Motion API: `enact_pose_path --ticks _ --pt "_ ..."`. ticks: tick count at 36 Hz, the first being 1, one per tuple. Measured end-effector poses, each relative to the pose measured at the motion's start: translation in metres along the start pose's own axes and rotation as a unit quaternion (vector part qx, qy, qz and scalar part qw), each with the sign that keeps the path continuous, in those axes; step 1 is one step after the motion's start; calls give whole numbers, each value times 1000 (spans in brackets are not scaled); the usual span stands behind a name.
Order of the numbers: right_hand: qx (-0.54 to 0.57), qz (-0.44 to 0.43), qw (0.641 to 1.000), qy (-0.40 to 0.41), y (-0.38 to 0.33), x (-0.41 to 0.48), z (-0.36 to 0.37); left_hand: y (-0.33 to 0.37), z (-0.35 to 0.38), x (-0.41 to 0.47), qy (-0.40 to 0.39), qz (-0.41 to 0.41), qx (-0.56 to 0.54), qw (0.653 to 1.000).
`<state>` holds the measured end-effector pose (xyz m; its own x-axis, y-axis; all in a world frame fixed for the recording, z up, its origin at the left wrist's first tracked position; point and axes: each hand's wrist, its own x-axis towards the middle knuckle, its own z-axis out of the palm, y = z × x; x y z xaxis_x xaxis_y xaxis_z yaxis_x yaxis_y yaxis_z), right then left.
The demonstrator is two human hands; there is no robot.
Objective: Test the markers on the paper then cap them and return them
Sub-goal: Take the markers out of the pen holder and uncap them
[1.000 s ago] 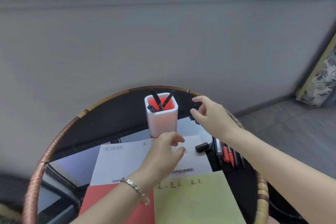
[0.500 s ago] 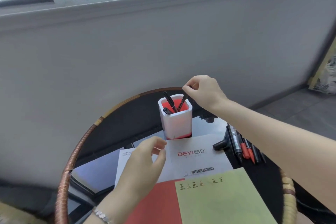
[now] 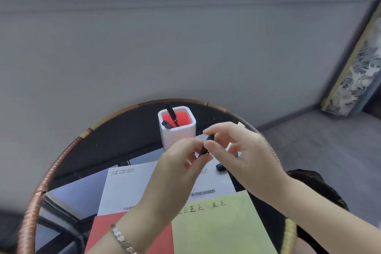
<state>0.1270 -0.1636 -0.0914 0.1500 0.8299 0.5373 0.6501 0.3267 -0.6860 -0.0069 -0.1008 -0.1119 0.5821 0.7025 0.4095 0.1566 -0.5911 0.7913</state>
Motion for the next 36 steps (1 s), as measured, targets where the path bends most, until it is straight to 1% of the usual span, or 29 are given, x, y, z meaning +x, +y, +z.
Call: enact_pose_path --ticks 2,4,6,7,9,10,12,14,15,18,21,23,25,28,30,34,36 --pt "62 83 994 17 7 -7 3 0 3 0 36 -31 -28 998" --pt "117 192 974 15 15 -13 6 -1 4 0 83 -67 -78 991" --pt "162 298 940 -42 21 -18 11 -1 5 0 115 -94 -139 979" --pt "189 336 920 -74 22 -20 14 -1 5 0 122 -104 -168 973" --pt "249 371 888 -104 22 -24 20 1 4 -1 124 -125 -213 961" --pt "283 377 876 -99 20 -24 23 2 5 -2 117 -135 -228 957" --pt "346 386 853 -62 18 -24 27 0 6 -5 92 -155 -232 956" --pt "369 391 843 -14 18 -23 29 -4 7 -9 54 -173 -204 962" --pt "359 386 849 6 18 -22 29 -7 7 -12 35 -179 -184 966" --pt "305 338 890 29 20 -22 34 -12 6 -16 -1 -177 -121 977" --pt "254 277 926 30 19 -24 39 -16 6 -19 -58 -140 -35 988" --pt "241 256 936 26 19 -25 40 -18 9 -22 -86 -96 26 991" --pt "236 242 941 12 18 -25 39 -19 9 -26 -87 -65 56 992" --pt "238 230 944 -5 16 -25 40 -17 8 -28 -85 -49 45 994" --pt "251 234 939 -11 16 -26 40 -15 6 -27 -100 -51 22 993" --pt "279 244 928 -25 19 -29 40 -11 2 -25 -154 -102 -65 981" --pt "293 242 924 -40 21 -30 39 -11 1 -26 -171 -124 -90 973"
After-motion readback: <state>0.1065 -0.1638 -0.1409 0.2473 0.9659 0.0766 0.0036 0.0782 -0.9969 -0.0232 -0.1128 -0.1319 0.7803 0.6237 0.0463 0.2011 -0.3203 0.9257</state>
